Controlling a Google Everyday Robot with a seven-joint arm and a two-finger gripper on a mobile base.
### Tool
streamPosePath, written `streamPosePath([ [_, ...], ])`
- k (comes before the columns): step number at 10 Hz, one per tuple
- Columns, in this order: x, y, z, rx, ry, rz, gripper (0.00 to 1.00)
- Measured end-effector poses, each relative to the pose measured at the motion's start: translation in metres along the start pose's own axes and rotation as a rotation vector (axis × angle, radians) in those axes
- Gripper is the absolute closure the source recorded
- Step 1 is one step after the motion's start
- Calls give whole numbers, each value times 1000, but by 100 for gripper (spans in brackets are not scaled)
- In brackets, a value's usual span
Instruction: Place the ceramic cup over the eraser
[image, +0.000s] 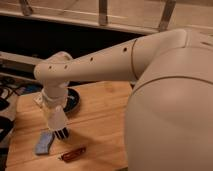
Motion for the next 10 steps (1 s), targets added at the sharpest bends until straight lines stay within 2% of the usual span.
streamPosePath([
  [3, 1, 1, 2, -1, 1, 2, 86],
  [6, 3, 1, 3, -1, 1, 5, 65],
  [10, 4, 3, 4, -2, 1, 7, 64],
])
